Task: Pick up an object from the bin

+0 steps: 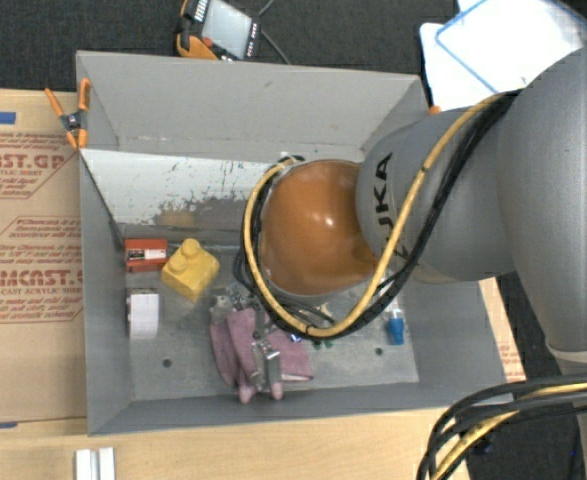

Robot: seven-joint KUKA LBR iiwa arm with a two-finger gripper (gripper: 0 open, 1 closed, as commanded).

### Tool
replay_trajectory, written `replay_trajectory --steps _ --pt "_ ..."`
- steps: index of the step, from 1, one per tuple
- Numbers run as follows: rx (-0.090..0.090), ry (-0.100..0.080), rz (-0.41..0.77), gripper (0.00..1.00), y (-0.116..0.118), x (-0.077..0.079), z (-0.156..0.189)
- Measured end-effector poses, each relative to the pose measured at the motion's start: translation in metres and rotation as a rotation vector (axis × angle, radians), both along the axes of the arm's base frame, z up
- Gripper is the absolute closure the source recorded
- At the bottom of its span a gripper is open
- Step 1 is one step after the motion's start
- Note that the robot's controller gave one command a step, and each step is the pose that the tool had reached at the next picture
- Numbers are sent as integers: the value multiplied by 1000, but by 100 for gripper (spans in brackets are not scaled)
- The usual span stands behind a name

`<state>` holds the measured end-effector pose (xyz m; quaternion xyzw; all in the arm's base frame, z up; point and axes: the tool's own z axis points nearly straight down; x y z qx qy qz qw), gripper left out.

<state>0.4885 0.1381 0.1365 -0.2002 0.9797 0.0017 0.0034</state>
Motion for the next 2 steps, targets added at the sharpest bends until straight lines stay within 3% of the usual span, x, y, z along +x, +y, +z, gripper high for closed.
replay_trajectory --steps 1,2 --pt "3 -9 -171 100 -39 7 -46" --pt "3 -7 -170 0 -39 6 -46"
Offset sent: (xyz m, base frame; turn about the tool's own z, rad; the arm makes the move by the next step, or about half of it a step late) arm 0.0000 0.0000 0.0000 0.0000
